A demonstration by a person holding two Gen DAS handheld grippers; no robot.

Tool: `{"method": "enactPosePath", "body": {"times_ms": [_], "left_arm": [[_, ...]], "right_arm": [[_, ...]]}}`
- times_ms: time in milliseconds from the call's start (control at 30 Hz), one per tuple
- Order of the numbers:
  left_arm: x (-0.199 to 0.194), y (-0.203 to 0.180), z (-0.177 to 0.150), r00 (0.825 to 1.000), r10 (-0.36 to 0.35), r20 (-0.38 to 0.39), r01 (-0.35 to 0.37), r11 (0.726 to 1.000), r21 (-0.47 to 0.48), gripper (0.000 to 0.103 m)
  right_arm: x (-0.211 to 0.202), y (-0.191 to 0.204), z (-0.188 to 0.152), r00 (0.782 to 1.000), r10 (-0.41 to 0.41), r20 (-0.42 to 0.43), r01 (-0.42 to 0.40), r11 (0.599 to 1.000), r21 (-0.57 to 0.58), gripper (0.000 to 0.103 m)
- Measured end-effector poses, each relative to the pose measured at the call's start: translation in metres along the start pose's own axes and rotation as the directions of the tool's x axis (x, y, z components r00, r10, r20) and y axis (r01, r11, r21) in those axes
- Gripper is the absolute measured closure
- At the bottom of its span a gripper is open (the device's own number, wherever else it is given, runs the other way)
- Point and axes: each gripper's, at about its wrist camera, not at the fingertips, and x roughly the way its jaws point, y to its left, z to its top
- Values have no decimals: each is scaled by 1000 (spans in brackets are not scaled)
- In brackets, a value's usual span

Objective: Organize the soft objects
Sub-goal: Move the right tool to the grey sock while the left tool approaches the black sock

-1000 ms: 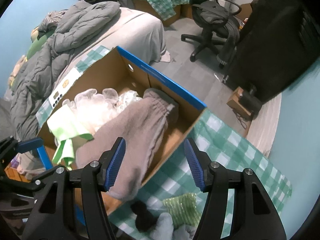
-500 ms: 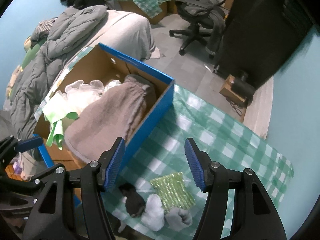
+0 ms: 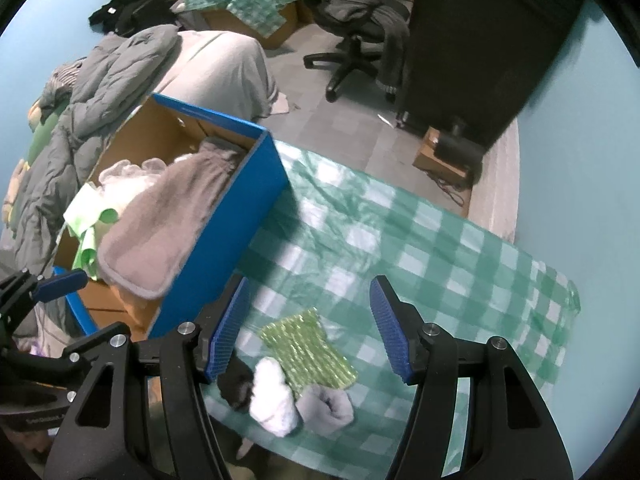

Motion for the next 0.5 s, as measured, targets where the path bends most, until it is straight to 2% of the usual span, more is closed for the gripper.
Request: {"method": "enactPosePath", "body": {"times_ms": [500], "left_arm": [[30,-45,-13,996,-47,-79,53,996,77,26]], "right_arm": [[8,-34,-44,997,-5,-75,10,998,69,40]]}}
